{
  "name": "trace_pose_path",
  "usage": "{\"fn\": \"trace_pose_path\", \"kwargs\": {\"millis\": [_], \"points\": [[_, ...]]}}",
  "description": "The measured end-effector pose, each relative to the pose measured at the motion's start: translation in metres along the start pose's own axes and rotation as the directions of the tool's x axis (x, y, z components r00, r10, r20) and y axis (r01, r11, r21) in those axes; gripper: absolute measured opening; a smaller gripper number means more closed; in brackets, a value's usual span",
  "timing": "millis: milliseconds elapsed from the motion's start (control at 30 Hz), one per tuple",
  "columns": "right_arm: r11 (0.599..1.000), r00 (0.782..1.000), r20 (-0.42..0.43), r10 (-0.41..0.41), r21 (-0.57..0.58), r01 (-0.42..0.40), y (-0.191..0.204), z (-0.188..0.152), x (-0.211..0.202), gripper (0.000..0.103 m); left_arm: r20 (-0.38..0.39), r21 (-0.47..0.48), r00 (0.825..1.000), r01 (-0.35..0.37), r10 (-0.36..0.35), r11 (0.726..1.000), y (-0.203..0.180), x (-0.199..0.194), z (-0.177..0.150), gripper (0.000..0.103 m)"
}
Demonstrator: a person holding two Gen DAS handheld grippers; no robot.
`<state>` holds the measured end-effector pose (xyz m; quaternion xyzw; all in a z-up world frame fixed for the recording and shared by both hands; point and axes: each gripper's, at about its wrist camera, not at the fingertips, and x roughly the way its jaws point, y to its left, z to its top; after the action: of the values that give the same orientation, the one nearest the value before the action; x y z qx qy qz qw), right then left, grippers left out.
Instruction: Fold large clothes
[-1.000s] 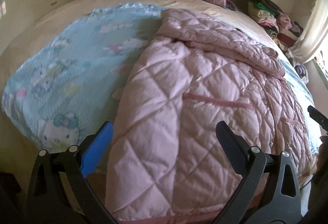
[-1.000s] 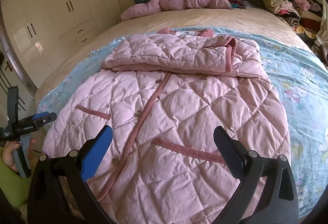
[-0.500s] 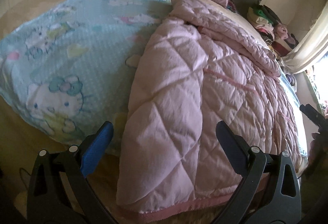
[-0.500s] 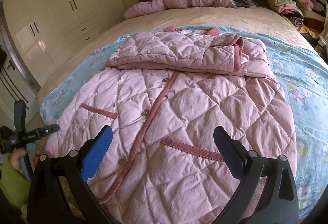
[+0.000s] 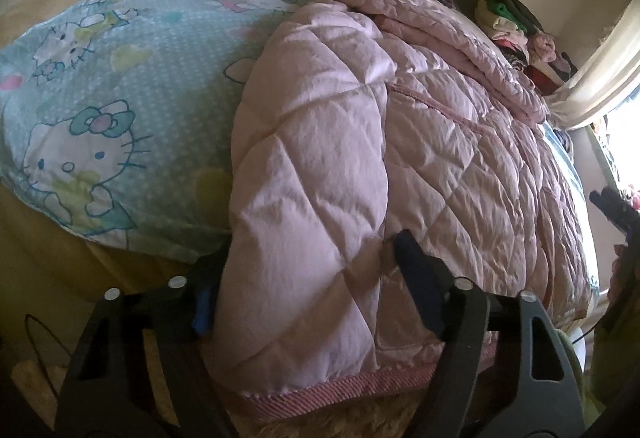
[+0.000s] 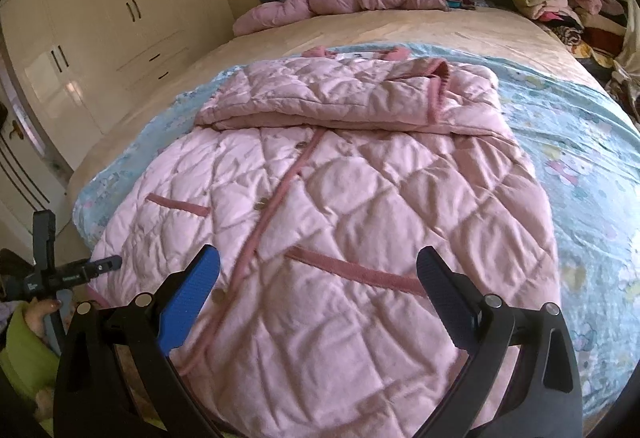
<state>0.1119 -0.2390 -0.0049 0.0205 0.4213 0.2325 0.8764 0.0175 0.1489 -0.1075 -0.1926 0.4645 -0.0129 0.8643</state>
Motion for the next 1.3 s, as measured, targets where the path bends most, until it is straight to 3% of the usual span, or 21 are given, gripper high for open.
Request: {"fn": "trace_pose_path", "kwargs": {"millis": [67,133,433,667,1000,1133,1300], "points": [[1.000,1.000,-0.005,-0.017,0.012,0.017,-0.008,-0.004,-0.003,0.098,0.010,-0.024,1.000,0.013,-0.013,1.000,0.003,-0.001,-0.001,0.055],[0.999,0.999,-0.013,-0.031,0.021,0.031,-0.017,-0.010,-0.007,0.098,0.019,-0.035,1.000,0.017,-0.016,0.999,0.003,-0.001,-0.002,0.038],[0.993,0.990,-0.094,-0.105,0.041,0.109,-0.062,-0.040,-0.030,0.098,0.078,-0.016,0.996,0.040,-0.039,0.999,-0.008,-0.019,0.005,0.017],[0.985,0.974,-0.179,-0.137,0.076,0.153,-0.093,-0.071,-0.042,0.098,0.121,-0.004,0.991,0.054,-0.053,0.999,-0.016,-0.032,0.014,0.015],[0.974,0.964,-0.267,-0.012,0.215,0.072,-0.111,-0.106,-0.040,0.097,0.123,-0.013,0.991,0.053,-0.051,0.998,-0.014,-0.032,0.015,0.015],[0.964,0.956,-0.291,0.026,0.261,0.053,-0.114,-0.120,-0.038,0.080,0.108,-0.019,0.993,0.041,-0.038,0.999,-0.013,-0.030,0.014,0.018],[0.958,0.954,-0.294,0.063,0.286,0.025,-0.116,-0.127,-0.044,0.072,0.081,-0.034,0.997,0.019,-0.016,0.999,-0.006,-0.028,0.011,0.027]]}}
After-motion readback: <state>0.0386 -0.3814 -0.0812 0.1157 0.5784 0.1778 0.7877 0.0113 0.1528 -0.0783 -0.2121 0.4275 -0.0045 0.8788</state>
